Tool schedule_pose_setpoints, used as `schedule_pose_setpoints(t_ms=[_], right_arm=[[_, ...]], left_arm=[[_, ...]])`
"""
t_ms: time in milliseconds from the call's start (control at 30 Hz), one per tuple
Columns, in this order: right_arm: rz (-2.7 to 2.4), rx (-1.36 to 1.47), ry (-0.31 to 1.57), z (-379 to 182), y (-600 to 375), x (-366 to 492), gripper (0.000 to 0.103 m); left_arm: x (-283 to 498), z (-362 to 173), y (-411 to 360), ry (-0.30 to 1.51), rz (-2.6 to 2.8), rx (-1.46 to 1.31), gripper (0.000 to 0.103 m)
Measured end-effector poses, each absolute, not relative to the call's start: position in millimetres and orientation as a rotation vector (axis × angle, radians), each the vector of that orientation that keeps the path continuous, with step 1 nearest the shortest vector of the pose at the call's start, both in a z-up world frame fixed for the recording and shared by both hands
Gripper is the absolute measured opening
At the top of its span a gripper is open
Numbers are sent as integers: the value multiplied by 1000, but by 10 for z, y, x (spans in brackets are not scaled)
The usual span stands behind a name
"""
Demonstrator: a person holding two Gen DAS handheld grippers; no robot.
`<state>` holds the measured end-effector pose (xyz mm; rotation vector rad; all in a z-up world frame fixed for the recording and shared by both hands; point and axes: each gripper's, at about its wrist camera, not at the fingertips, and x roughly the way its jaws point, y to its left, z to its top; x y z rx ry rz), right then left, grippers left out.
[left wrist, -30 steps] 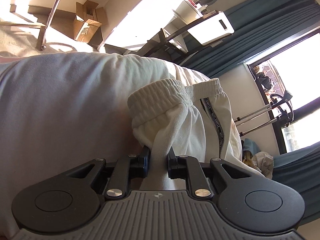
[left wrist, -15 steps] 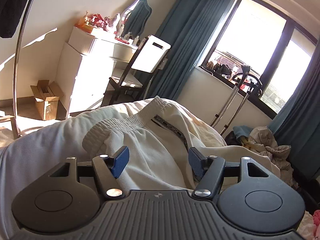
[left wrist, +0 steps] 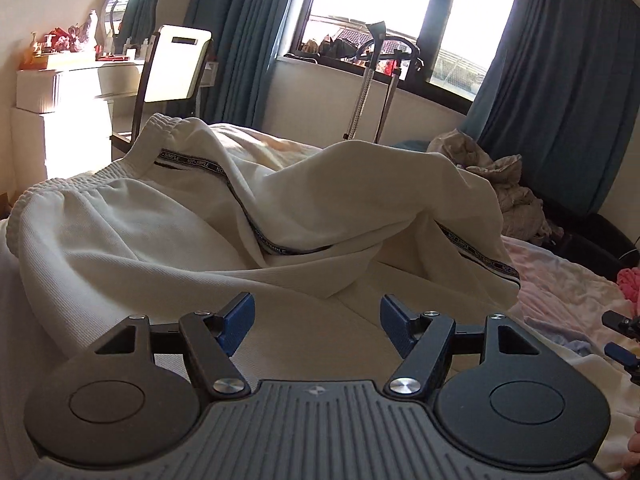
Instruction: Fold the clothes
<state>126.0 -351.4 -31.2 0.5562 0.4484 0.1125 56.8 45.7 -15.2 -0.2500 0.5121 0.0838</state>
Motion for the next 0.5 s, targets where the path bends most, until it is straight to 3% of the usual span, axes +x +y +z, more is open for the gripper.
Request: schedule_pose_setpoints(t_ms=[500], right_arm=[[176, 592, 654, -883, -2821, 2915, 67]], left_arm=[[981, -572, 442, 504, -37, -212, 73]])
